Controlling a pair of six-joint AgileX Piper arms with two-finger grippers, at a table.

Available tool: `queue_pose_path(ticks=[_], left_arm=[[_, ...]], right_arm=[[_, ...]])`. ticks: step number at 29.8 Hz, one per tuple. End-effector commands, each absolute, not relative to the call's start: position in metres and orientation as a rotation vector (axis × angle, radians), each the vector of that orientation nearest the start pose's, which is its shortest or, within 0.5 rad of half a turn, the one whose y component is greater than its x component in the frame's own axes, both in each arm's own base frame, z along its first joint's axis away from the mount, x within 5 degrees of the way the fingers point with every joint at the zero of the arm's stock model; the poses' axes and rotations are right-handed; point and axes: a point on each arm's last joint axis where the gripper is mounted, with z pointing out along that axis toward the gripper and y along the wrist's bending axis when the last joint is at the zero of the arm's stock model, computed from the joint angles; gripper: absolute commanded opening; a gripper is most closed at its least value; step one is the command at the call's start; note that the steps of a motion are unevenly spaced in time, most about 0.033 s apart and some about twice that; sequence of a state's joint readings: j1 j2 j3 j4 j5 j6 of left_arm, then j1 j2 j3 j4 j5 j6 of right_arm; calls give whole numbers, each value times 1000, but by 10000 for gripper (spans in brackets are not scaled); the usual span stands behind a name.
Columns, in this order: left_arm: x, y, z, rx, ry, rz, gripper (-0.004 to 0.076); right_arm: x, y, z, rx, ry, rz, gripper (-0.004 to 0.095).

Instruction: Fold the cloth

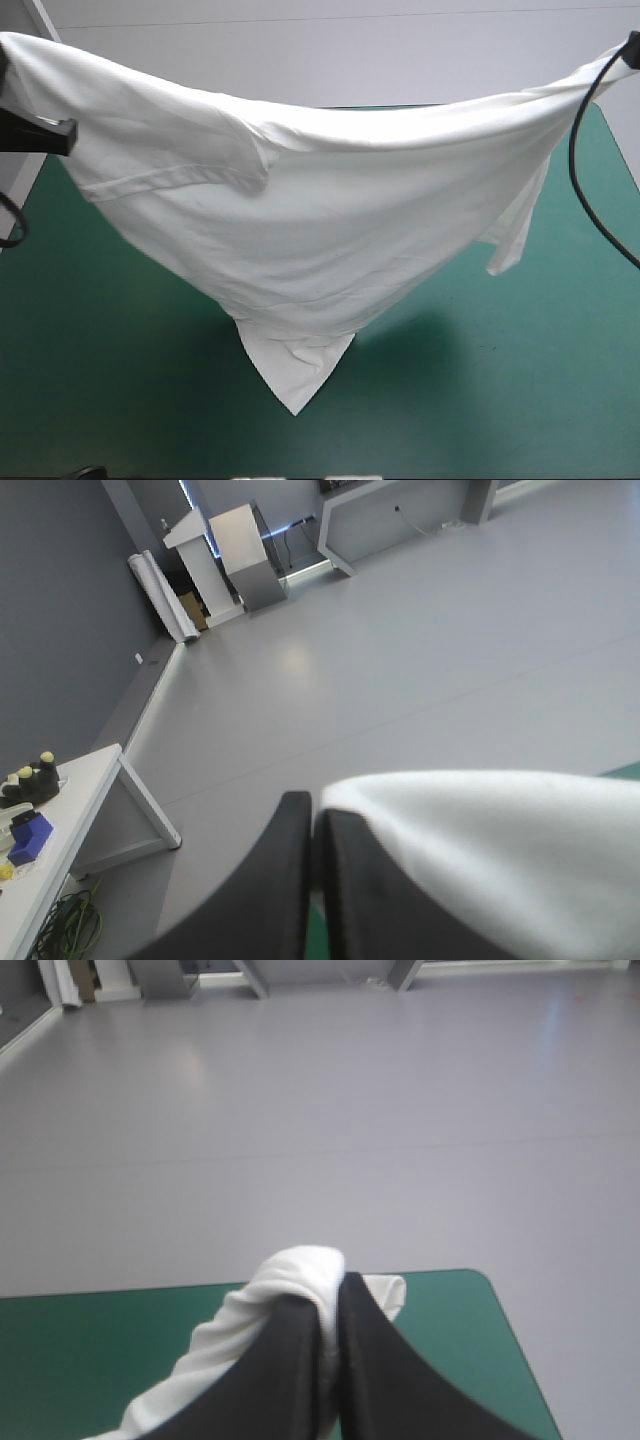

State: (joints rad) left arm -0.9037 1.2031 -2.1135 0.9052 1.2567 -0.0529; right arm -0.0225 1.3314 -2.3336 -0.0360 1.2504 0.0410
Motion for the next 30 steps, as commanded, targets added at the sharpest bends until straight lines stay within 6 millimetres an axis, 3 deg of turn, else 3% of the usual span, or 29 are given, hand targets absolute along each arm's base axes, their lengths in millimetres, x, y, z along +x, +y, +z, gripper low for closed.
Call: queue_pose_path(ticks=[1,5,6,7,12,15,20,23,27,30], left_arm=[[141,-64,604,392,1634,332,-10],[183,-87,569,449,1737,326,-10],[202,-89,555,438,1791,274,-10],[217,-89,541,437,1835,236,-10],[296,-66,481,334,1919,-19,-10],[329,-59,459,290,1909,-78,-10],[381,-64,423,284,1867,-63,-10],[409,-68,397,264,1852,-69,-10],[438,-72,360,255,1859,-61,-10],[456,-74,337,240,1837,-58,-8]], right_arm=[[183,-6,610,52,1796,-11,-14],[236,-7,574,45,1910,-8,-14],[256,-8,558,43,1942,-10,-14],[264,-8,551,29,1954,-20,-14],[311,-11,507,25,1951,-53,-14],[334,-14,490,9,1889,-94,-14],[377,-16,456,-11,1861,-123,-14],[407,-15,423,23,1913,-75,-14],[439,-13,379,78,1988,12,-14],[453,-13,360,72,1994,11,-11]])
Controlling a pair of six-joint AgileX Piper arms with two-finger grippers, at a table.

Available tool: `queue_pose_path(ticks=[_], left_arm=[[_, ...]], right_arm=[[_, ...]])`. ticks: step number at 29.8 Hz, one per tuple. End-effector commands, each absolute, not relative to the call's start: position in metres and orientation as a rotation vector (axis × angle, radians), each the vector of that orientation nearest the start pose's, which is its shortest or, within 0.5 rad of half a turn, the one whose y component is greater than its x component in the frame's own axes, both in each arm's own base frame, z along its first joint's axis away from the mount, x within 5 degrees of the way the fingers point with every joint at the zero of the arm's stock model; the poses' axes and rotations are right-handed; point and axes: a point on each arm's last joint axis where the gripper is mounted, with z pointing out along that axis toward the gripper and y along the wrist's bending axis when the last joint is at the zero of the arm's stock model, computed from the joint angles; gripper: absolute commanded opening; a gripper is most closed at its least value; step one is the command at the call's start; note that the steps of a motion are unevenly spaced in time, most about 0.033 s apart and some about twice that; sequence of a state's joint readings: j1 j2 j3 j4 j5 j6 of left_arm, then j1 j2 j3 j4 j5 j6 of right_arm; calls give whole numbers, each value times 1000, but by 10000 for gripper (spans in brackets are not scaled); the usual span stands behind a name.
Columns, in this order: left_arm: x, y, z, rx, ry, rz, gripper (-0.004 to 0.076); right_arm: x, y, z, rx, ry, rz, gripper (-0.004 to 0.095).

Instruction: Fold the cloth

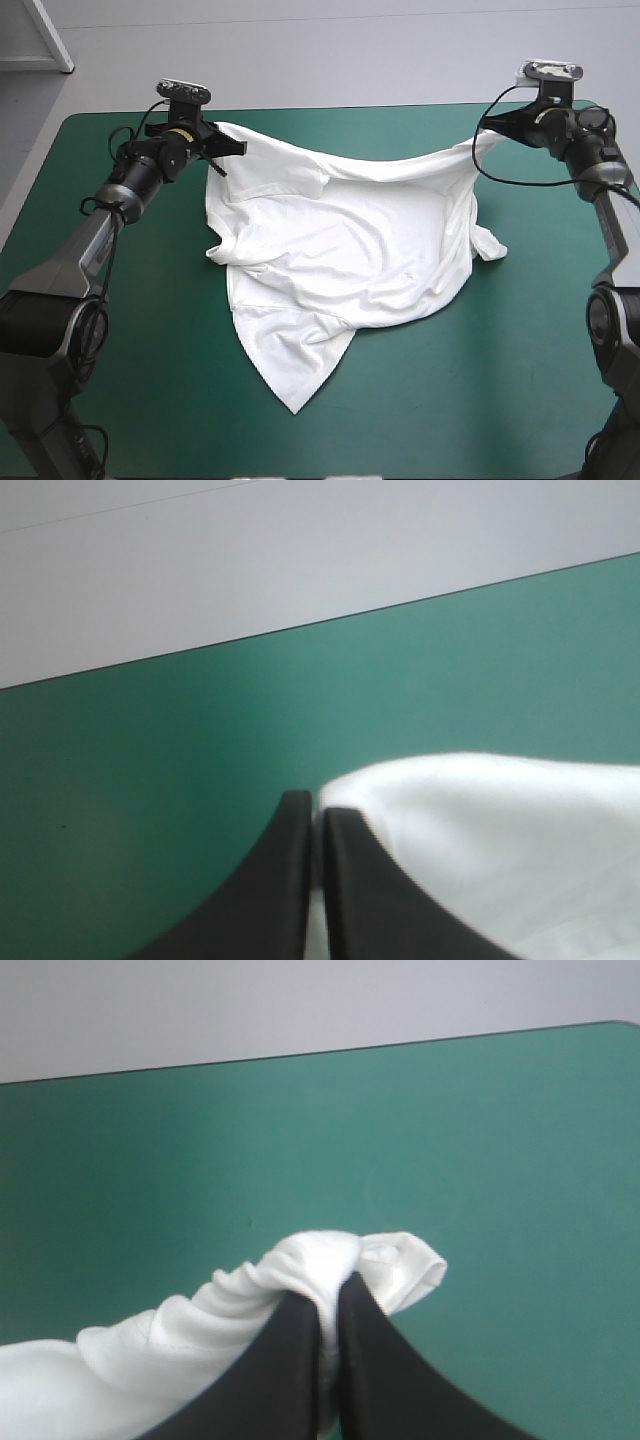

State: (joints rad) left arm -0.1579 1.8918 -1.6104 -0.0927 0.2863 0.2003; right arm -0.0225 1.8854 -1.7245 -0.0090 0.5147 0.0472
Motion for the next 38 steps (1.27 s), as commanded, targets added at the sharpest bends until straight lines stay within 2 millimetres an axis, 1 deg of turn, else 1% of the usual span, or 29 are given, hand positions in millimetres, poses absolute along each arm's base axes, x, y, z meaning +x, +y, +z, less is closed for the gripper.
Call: queue_pose_path(ticks=[1,2,3,5,7,8,9,10,11,13,14,16,18,20,22,25,27,30,32,34,36,38], left_arm=[[461,-74,331,233,1824,-57,-8],[465,-74,324,231,1819,-55,3],[468,-75,320,228,1809,-53,29],[473,-73,313,220,1801,-47,102],[475,-72,312,219,1792,-42,206],[475,-70,312,219,1792,-35,253],[474,-69,316,216,1783,-34,312],[472,-68,322,216,1779,-32,367],[470,-66,331,217,1770,-30,414],[462,-63,354,226,1764,-23,470],[458,-63,363,234,1771,-22,477],[443,-61,390,252,1778,-20,478],[426,-60,414,266,1803,-25,478],[404,-59,434,279,1854,-48,477],[382,-57,449,297,1895,-47,477],[361,-50,462,317,1931,3,478],[352,-47,466,311,1965,27,479],[334,-50,459,275,2145,-87,480],[320,-57,449,320,2302,-204,480],[308,-65,439,362,2415,-318,480],[296,-74,430,409,2475,-386,480],[281,-84,419,461,2517,-391,480]], right_arm=[[456,-12,355,76,2000,16,1],[458,-12,352,79,2003,19,39],[460,-12,348,83,2017,25,102],[462,-12,342,98,2033,45,287],[463,-11,341,101,2039,49,575],[461,-11,343,101,2034,49,687],[458,-11,350,97,2021,48,803],[455,-11,357,91,2007,44,888],[450,-11,365,90,1991,44,938],[437,-10,387,91,1949,52,937],[430,-10,396,93,1940,58,930],[410,-9,417,90,1936,59,925],[390,-8,433,88,1970,64,924],[370,-7,440,76,2047,61,911],[351,-6,445,58,2135,55,877],[331,-5,450,41,2223,53,833],[319,-4,454,28,2257,52,815],[302,-2,458,12,2318,72,801],[290,-1,462,-4,2346,76,793],[281,0,464,-11,2353,81,783],[272,0,464,-23,2352,76,777],[264,0,460,-28,2367,69,776]])
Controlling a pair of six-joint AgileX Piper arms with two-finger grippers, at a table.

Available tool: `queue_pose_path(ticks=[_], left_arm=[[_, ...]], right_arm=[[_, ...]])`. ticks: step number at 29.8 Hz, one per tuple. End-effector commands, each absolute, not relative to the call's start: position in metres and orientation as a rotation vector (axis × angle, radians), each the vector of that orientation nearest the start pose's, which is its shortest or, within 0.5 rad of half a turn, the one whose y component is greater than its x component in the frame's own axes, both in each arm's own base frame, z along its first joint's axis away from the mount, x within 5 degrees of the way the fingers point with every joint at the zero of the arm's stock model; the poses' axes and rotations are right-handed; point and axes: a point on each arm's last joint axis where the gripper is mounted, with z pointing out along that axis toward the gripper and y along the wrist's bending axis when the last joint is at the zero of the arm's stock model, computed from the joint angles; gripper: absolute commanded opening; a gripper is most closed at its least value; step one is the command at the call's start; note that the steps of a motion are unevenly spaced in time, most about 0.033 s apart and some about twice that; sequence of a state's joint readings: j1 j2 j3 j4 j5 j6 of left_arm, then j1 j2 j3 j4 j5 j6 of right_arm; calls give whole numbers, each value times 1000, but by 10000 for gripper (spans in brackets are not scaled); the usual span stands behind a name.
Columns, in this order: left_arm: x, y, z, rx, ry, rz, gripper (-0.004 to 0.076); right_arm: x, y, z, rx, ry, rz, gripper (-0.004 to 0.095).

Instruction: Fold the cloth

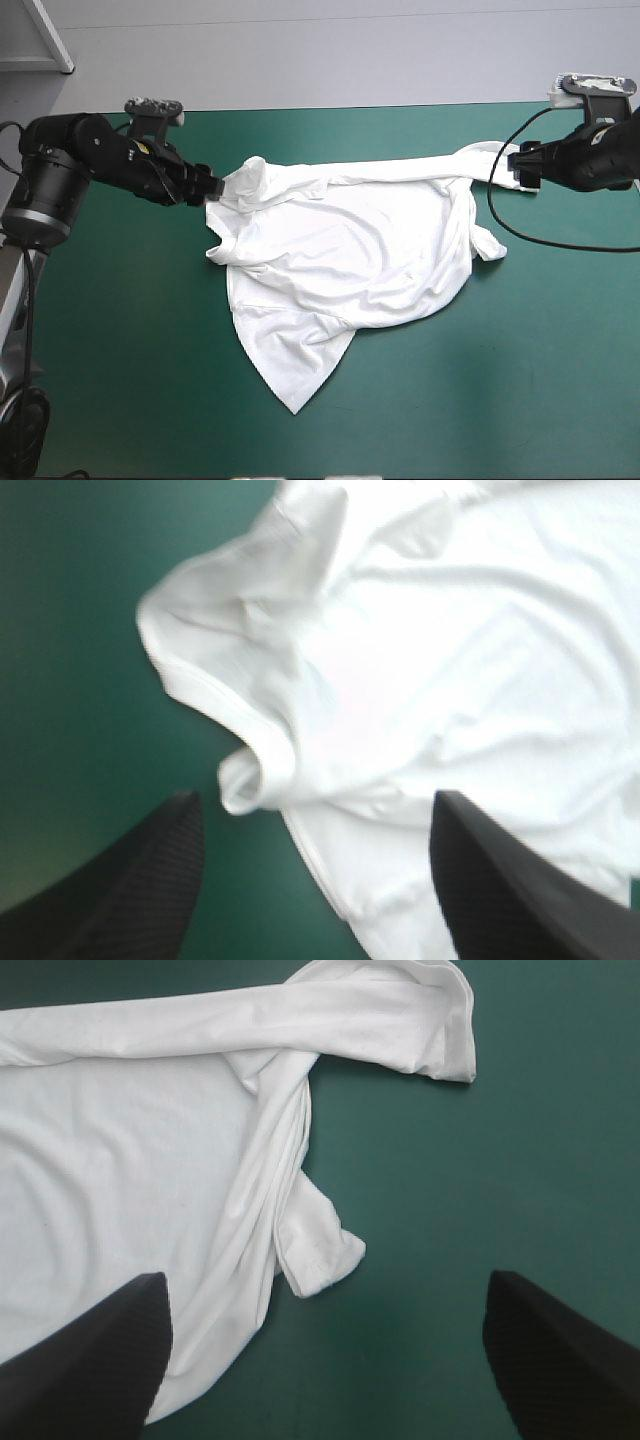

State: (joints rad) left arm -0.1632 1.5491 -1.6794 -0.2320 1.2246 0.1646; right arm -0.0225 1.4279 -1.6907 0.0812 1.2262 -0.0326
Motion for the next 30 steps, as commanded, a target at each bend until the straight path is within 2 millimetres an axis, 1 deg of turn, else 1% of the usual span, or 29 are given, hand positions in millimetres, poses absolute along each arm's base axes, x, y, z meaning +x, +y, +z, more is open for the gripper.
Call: queue_pose_path(ticks=[1,4,5,7,8,11,13,14,16,18,21,26,30], left_arm=[[273,-91,411,489,2541,-400,480],[240,-107,396,557,2591,-444,480],[227,-113,390,568,2605,-464,480],[204,-122,380,588,2621,-503,480],[189,-128,373,601,2636,-528,480],[158,-138,352,625,2670,-515,480],[141,-144,335,639,2711,-483,480],[135,-148,322,661,2730,-454,480],[124,-161,304,720,2737,-464,480],[117,-175,289,775,2716,-486,480],[114,-193,271,861,2719,-438,480],[126,-212,244,911,2735,-357,480],[133,-220,223,960,2768,-269,480]], right_arm=[[261,0,457,-27,2372,66,775],[255,0,443,-23,2389,67,764],[255,0,436,-20,2392,67,764],[255,0,426,-16,2392,72,764],[256,0,418,-13,2403,76,762],[258,1,404,-4,2424,92,762],[259,1,400,0,2431,103,762],[259,1,400,1,2422,106,762],[259,2,402,4,2410,114,762],[260,2,402,5,2402,118,762],[260,2,402,5,2402,118,759],[259,3,401,6,2412,129,758],[259,3,401,6,2417,129,758]])
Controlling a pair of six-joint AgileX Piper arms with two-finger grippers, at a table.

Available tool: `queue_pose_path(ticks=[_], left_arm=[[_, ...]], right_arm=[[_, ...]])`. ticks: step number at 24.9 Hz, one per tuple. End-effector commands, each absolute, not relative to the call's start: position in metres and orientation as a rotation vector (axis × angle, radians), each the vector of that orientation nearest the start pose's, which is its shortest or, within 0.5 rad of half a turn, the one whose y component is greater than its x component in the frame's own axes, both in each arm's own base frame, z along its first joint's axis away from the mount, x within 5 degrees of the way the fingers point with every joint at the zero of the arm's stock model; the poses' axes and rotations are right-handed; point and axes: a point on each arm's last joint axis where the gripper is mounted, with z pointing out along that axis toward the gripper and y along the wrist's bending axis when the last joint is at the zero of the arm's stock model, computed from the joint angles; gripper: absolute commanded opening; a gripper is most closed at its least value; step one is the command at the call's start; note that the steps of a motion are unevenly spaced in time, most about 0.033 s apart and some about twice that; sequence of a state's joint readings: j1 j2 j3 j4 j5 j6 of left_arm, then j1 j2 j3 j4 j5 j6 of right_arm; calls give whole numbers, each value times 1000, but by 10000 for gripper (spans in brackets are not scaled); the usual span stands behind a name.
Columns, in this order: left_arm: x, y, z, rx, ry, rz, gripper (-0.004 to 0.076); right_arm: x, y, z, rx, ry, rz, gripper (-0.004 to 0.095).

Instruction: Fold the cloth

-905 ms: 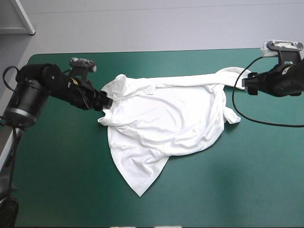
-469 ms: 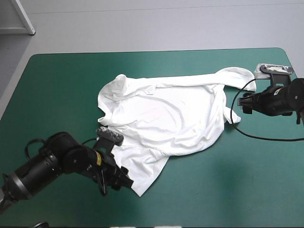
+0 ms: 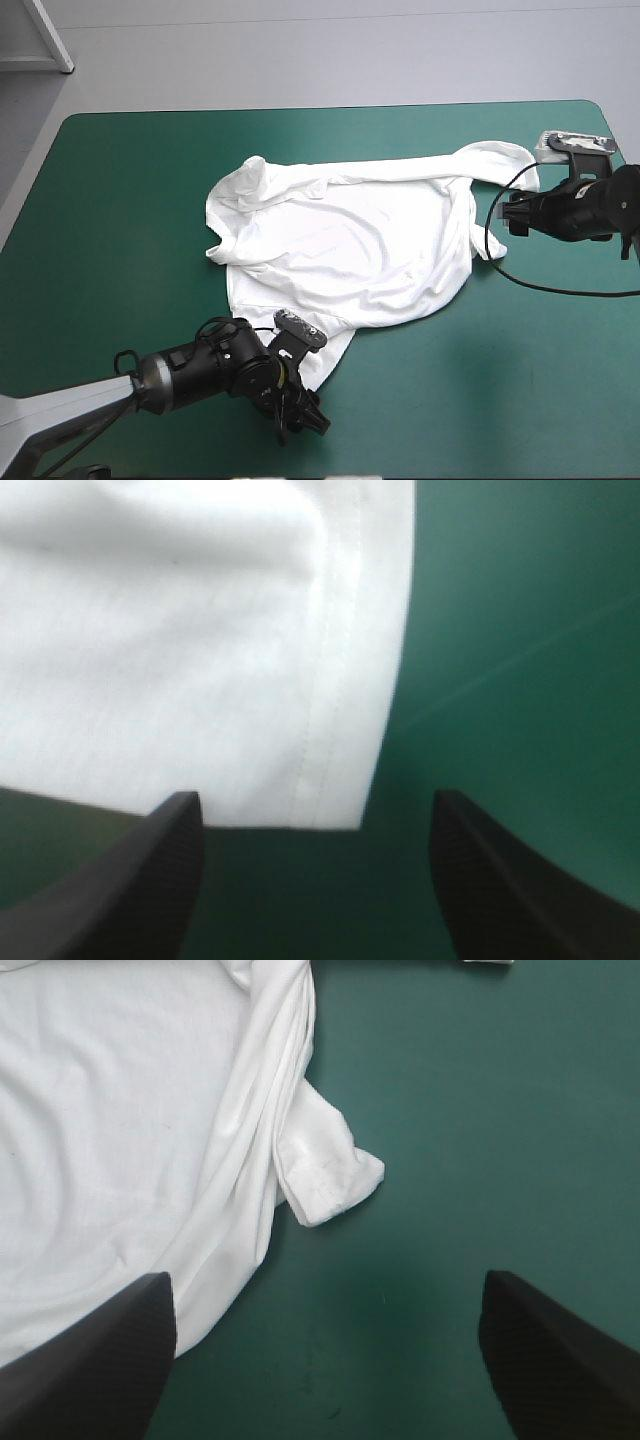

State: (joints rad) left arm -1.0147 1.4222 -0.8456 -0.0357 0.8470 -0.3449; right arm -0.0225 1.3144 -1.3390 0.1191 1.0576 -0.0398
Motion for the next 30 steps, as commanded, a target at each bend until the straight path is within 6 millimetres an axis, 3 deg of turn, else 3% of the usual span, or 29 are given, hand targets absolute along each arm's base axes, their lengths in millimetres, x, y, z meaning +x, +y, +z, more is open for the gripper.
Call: queue_pose_path(ticks=[1,8,13,16,21,26,30], left_arm=[[134,-221,221,964,2770,-260,480],[140,-229,214,958,2730,-286,431],[141,-231,209,951,2753,-274,168],[141,-232,206,939,2766,-267,-7],[141,-232,205,876,2792,-271,-10],[141,-232,205,817,2812,-281,-10],[141,-232,205,810,2814,-282,-10]], right_arm=[[259,3,401,6,2417,129,759],[259,3,401,4,2415,128,758],[263,3,399,5,2417,128,706],[275,2,389,5,2438,122,644],[311,-1,358,4,2477,93,632],[359,-2,287,29,2649,116,632],[375,3,249,44,2734,202,632]])
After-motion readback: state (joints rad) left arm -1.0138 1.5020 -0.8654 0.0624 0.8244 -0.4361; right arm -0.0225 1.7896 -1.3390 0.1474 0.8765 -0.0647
